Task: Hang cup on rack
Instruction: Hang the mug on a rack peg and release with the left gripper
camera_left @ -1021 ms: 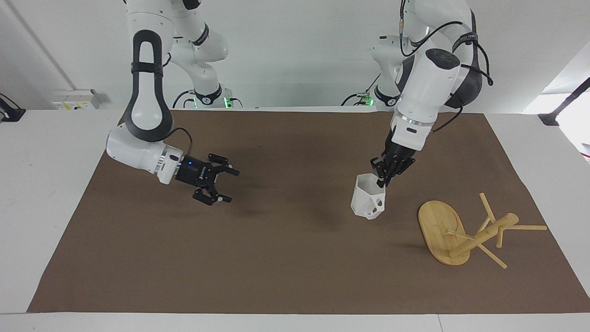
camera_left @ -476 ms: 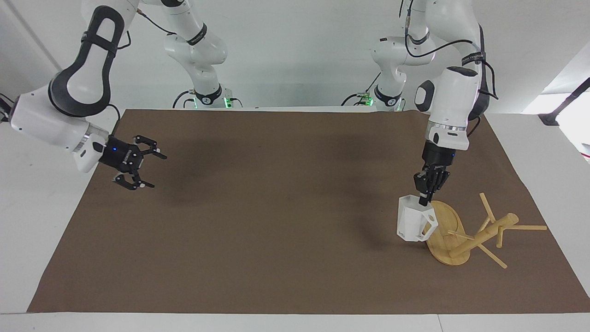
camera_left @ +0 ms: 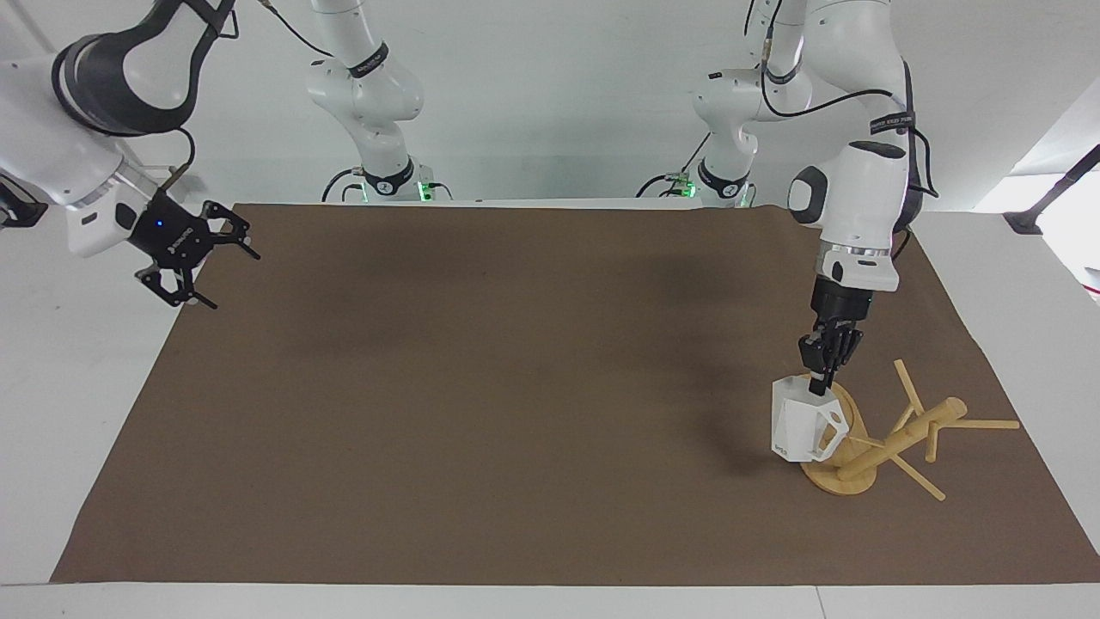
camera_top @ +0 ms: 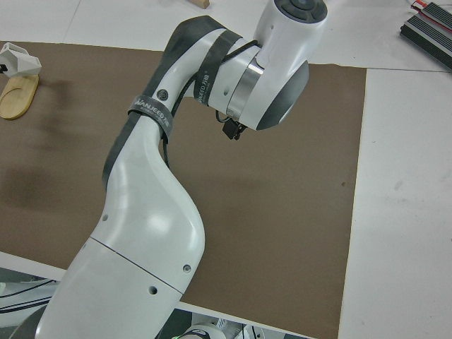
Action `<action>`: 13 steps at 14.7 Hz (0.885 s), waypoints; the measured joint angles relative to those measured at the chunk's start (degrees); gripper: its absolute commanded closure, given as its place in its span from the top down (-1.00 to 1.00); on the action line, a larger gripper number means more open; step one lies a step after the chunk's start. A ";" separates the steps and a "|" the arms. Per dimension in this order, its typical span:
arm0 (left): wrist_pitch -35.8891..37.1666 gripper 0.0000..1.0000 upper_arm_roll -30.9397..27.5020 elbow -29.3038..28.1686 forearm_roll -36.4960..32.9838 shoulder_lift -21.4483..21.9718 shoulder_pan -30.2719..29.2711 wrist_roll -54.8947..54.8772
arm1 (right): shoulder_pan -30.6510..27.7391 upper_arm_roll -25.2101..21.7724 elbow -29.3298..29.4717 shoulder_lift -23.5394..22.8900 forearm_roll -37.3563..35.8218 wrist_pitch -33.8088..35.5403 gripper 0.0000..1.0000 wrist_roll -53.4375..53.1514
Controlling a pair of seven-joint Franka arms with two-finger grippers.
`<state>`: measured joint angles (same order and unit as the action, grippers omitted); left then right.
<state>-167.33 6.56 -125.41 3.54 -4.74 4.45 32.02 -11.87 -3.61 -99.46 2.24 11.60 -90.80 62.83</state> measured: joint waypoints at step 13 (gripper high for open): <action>-0.30 -0.37 -0.10 0.41 0.08 -0.37 -3.19 -0.93 | 11.25 0.35 7.12 0.69 -13.33 12.73 1.00 -54.08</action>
<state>-167.63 6.47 -125.01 3.62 -5.11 1.26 31.09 -0.61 -3.26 -92.33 2.93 -1.74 -78.07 8.75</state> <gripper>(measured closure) 0.793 0.000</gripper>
